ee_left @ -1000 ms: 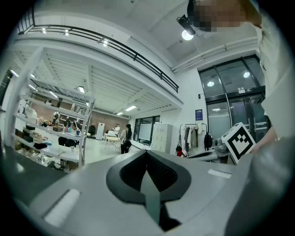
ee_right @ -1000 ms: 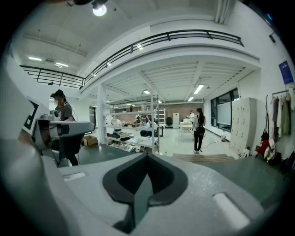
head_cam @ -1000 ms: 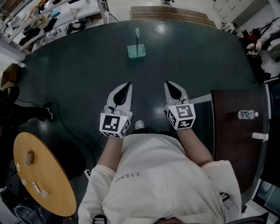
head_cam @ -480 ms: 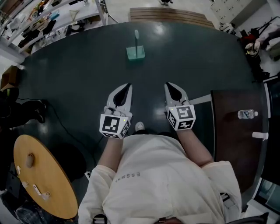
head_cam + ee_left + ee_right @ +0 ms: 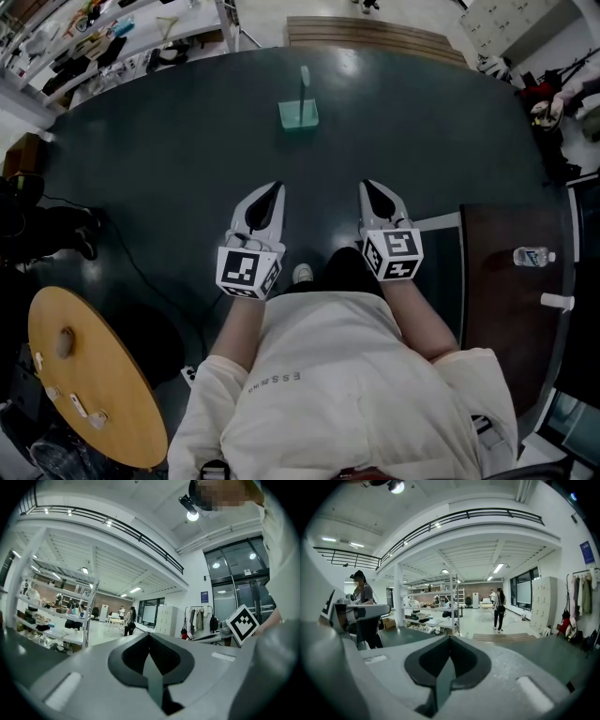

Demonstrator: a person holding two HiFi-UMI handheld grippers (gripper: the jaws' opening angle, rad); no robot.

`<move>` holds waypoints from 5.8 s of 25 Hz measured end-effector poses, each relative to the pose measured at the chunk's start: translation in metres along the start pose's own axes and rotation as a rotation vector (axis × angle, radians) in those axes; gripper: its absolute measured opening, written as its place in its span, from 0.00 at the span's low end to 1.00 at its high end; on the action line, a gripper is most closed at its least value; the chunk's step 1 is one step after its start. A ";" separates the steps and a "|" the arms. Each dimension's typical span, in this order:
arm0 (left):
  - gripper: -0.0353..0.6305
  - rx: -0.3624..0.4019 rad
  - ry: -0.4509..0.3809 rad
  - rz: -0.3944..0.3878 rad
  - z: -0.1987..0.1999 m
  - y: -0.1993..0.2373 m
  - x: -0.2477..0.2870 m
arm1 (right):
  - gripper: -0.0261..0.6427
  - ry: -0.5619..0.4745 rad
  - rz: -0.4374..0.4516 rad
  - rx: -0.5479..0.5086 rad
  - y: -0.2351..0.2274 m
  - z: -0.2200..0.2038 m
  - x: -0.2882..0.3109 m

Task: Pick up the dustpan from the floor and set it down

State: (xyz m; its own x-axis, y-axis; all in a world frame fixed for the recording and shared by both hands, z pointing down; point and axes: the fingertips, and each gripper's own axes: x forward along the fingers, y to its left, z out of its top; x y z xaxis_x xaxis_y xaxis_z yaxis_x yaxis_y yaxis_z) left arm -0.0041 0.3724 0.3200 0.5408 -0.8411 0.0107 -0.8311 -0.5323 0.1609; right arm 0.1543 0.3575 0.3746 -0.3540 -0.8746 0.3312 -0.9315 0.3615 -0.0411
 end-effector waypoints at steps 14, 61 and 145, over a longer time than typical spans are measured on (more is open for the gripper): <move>0.06 -0.023 0.052 0.060 -0.013 0.091 0.092 | 0.03 0.070 0.069 0.041 -0.027 0.019 0.134; 0.06 -0.153 0.392 -0.061 -0.152 0.394 0.482 | 0.34 0.860 0.041 0.096 -0.130 -0.138 0.634; 0.06 -0.032 0.204 0.010 -0.062 0.478 0.493 | 0.15 0.788 -0.136 0.125 -0.178 -0.042 0.696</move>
State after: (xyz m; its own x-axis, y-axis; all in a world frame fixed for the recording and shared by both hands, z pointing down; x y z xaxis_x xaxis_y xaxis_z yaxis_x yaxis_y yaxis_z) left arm -0.1267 -0.2906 0.4629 0.5501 -0.8079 0.2113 -0.8339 -0.5179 0.1906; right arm 0.0768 -0.3019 0.6520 -0.1169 -0.4071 0.9059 -0.9812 0.1886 -0.0418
